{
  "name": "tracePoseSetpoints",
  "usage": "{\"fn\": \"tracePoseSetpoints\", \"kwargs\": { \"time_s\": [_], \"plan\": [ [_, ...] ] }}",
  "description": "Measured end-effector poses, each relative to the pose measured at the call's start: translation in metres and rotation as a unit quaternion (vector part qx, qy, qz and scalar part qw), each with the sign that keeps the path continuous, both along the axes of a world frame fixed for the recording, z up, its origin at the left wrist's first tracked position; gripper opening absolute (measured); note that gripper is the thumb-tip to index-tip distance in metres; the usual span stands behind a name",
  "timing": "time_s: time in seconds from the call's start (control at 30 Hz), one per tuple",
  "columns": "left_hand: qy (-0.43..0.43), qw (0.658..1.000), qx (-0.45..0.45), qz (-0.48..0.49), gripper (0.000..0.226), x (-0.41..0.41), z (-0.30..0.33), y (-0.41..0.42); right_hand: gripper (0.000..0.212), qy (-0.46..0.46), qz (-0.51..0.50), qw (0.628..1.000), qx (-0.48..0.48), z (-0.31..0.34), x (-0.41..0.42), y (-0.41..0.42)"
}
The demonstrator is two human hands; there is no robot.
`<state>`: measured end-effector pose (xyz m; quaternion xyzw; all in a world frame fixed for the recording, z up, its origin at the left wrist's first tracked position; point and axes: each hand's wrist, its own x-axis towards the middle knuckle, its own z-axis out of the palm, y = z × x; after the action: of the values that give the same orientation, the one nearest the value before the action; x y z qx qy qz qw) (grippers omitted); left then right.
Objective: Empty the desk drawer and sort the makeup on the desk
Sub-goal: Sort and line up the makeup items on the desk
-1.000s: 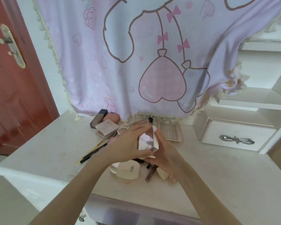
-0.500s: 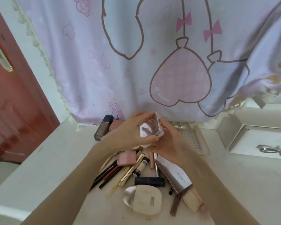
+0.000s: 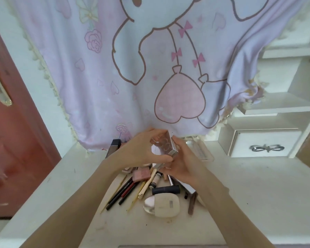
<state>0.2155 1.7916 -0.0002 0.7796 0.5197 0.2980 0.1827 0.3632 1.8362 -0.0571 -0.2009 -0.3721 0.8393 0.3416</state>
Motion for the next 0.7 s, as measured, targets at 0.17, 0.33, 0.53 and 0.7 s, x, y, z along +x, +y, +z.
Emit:
{"fn": "tracePoseSetpoints", "kwargs": {
  "time_s": [0.17, 0.33, 0.53, 0.7],
  "plan": [
    [-0.022, 0.998, -0.052, 0.041, 0.08, -0.029, 0.001, -0.018, 0.033, -0.011, -0.006, 1.0, 0.029, 0.01, -0.031, -0.02],
    [-0.04, 0.994, -0.075, 0.075, 0.075, -0.069, -0.001, -0.045, 0.019, 0.041, -0.032, 0.995, 0.081, 0.016, -0.066, -0.033],
    [-0.184, 0.975, -0.049, 0.116, 0.032, -0.096, 0.0, -0.071, 0.058, -0.146, -0.11, 0.927, 0.327, 0.017, -0.091, -0.041],
    [-0.244, 0.96, -0.069, 0.12, 0.026, -0.096, -0.004, -0.069, 0.069, -0.168, -0.163, 0.839, 0.492, 0.021, -0.096, -0.05]
  ]
}}
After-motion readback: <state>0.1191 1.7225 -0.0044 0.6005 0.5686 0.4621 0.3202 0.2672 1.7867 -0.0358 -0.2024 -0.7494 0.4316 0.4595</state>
